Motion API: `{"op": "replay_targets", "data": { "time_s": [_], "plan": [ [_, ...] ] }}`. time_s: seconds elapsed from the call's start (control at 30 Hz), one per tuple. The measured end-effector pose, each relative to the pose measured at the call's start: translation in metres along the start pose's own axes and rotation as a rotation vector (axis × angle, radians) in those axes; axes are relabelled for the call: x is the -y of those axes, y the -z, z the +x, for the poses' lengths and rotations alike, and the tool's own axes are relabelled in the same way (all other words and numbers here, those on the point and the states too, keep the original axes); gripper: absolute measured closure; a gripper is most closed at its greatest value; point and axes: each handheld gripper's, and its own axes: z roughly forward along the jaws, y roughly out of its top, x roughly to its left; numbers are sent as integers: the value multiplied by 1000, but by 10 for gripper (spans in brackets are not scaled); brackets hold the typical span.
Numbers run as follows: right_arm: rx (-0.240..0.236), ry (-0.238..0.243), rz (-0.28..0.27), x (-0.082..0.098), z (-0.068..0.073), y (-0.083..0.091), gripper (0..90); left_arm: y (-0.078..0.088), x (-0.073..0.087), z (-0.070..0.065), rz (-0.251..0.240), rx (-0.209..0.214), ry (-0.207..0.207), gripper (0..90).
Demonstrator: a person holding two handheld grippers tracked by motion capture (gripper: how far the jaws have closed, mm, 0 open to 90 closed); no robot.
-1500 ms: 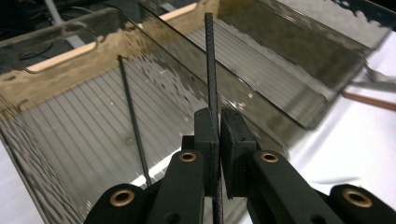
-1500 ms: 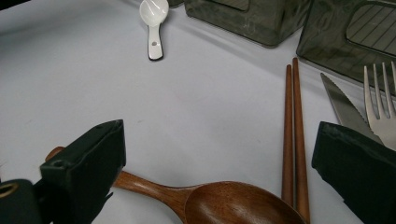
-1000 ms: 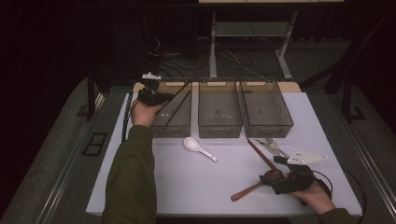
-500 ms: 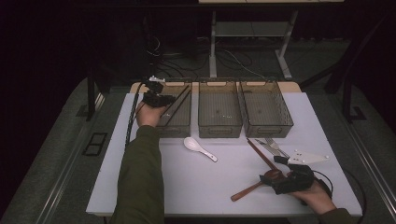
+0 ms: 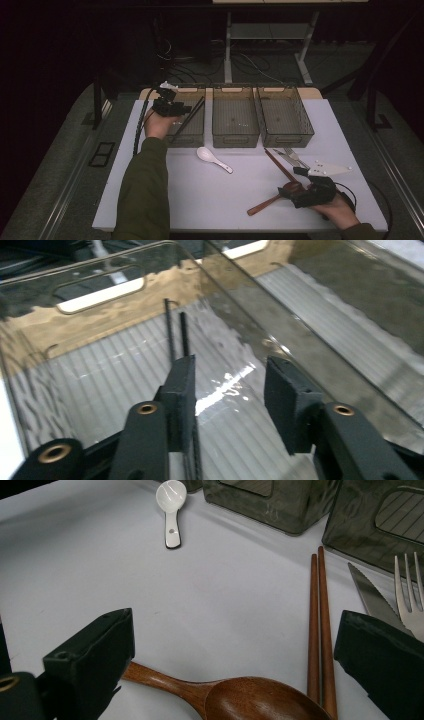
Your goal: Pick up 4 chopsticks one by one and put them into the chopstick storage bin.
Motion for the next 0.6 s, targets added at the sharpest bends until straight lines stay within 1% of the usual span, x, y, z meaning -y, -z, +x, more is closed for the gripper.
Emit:
{"op": "replay_targets", "data": {
  "time_s": [0.03,0.07,0.1,0.13,0.17,0.23,0.3,0.33,0.37,0.43,0.5,0.6],
  "plan": [
    [1,0,0,0,0,0,33,2,1,-1,-3,-1,-8,516],
    [3,0,1,0,0,0,33,5,1,-1,-9,10,-20,505],
    [2,-2,1,0,-1,0,33,6,2,-3,-19,23,-9,491],
    [3,-4,0,0,-1,0,33,8,3,-3,-23,43,-19,479],
    [1,-5,0,0,-1,0,33,10,5,-5,-26,52,-8,470],
    [0,-7,0,0,-1,0,33,14,8,-6,-17,59,-38,448],
    [1,-5,1,0,-1,-1,33,17,10,-8,-25,78,-27,434],
    [2,-4,4,0,-2,-1,33,19,12,-9,-25,89,-32,430],
    [1,-7,7,0,-2,-2,33,20,14,-11,-31,94,-23,426],
    [1,-8,7,-1,-2,-2,33,24,16,-13,-41,99,-33,416],
    [0,-4,8,-1,-1,-3,33,28,18,-17,-60,114,-29,406],
    [5,-8,5,-1,-1,-3,33,31,21,-25,-63,127,-52,397]
  ]
}}
